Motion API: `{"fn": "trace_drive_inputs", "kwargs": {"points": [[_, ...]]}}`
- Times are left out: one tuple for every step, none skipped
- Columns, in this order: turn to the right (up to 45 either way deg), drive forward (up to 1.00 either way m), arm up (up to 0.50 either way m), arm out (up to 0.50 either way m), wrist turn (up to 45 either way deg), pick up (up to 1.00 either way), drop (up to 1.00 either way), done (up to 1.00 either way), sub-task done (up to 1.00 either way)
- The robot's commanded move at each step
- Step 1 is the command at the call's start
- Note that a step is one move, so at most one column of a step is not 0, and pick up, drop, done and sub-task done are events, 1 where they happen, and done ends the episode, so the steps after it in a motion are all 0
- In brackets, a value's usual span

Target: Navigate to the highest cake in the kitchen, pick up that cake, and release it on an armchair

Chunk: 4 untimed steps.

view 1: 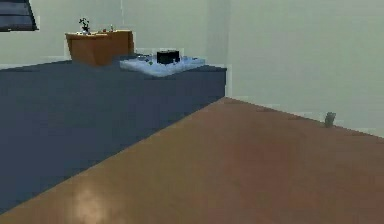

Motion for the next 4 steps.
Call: {"fn": "trace_drive_inputs", "kwargs": {"points": [[3.0, 0.0, 0.0, 0.0, 0.0, 0.0, 0.0, 0.0, 0.0], [0.0, 1.0, 0.0, 0.0, 0.0, 0.0, 0.0, 0.0, 0.0], [0.0, 1.0, 0.0, 0.0, 0.0, 0.0, 0.0, 0.0, 0.0], [0.0, 1.0, 0.0, 0.0, 0.0, 0.0, 0.0, 0.0, 0.0]]}}
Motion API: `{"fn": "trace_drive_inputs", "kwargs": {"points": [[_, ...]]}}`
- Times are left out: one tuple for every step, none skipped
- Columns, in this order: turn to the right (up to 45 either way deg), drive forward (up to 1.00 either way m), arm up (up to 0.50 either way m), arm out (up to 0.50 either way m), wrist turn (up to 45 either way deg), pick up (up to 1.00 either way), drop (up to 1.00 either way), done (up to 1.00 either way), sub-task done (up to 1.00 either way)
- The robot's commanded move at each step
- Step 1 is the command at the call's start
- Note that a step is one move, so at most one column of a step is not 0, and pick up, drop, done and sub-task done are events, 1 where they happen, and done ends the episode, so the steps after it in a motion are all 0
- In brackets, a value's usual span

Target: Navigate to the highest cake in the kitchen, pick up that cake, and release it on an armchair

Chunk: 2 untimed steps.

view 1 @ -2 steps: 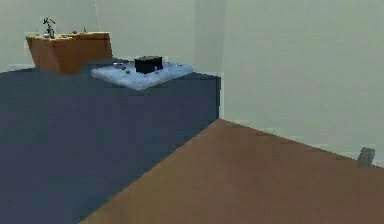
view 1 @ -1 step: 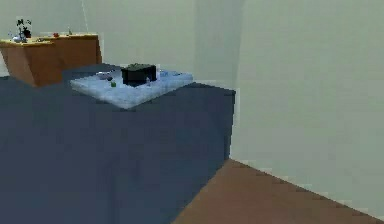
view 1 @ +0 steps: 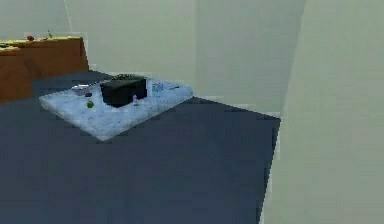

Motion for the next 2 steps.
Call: {"fn": "trace_drive_inputs", "kwargs": {"points": [[0.0, 1.0, 0.0, 0.0, 0.0, 0.0, 0.0, 0.0, 0.0], [0.0, 1.0, 0.0, 0.0, 0.0, 0.0, 0.0, 0.0, 0.0]]}}
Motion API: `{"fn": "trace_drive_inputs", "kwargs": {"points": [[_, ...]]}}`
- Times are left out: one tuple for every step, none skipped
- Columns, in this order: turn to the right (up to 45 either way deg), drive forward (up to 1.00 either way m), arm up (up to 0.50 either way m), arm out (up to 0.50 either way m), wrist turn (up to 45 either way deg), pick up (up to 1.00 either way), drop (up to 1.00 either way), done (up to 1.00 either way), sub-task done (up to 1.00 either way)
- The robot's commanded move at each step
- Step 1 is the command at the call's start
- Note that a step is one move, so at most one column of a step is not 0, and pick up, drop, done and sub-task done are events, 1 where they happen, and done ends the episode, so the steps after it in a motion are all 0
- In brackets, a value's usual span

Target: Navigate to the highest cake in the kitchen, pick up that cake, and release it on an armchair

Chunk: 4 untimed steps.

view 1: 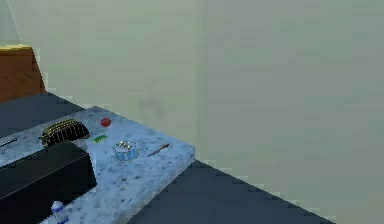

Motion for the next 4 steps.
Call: {"fn": "trace_drive_inputs", "kwargs": {"points": [[-3.0, 0.0, 0.0, 0.0, 0.0, 0.0, 0.0, 0.0, 0.0], [0.0, 0.6, 0.0, 0.0, 0.0, 0.0, 0.0, 0.0, 0.0], [-45.0, 0.0, 0.0, 0.0, 0.0, 0.0, 0.0, 0.0, 0.0], [-45.0, 0.0, 0.0, 0.0, 0.0, 0.0, 0.0, 0.0, 0.0]]}}
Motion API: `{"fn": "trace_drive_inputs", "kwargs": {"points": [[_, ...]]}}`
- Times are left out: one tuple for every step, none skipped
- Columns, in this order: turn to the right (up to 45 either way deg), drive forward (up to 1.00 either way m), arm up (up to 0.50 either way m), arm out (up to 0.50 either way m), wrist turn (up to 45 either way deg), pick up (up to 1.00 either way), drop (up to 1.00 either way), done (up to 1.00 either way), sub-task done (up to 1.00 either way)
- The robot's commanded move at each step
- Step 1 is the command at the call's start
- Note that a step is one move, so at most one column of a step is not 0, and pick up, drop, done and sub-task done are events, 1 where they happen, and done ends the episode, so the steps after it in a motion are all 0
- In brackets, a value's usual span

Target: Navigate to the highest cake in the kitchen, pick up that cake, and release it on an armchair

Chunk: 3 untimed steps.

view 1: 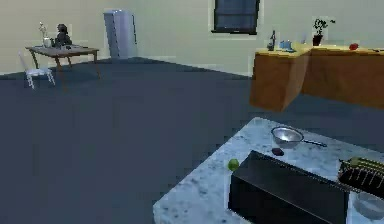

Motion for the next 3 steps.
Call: {"fn": "trace_drive_inputs", "kwargs": {"points": [[-45.0, 0.0, 0.0, 0.0, 0.0, 0.0, 0.0, 0.0, 0.0], [-3.0, 0.0, 0.0, 0.0, 0.0, 0.0, 0.0, 0.0, 0.0], [0.0, 1.0, 0.0, 0.0, 0.0, 0.0, 0.0, 0.0, 0.0]]}}
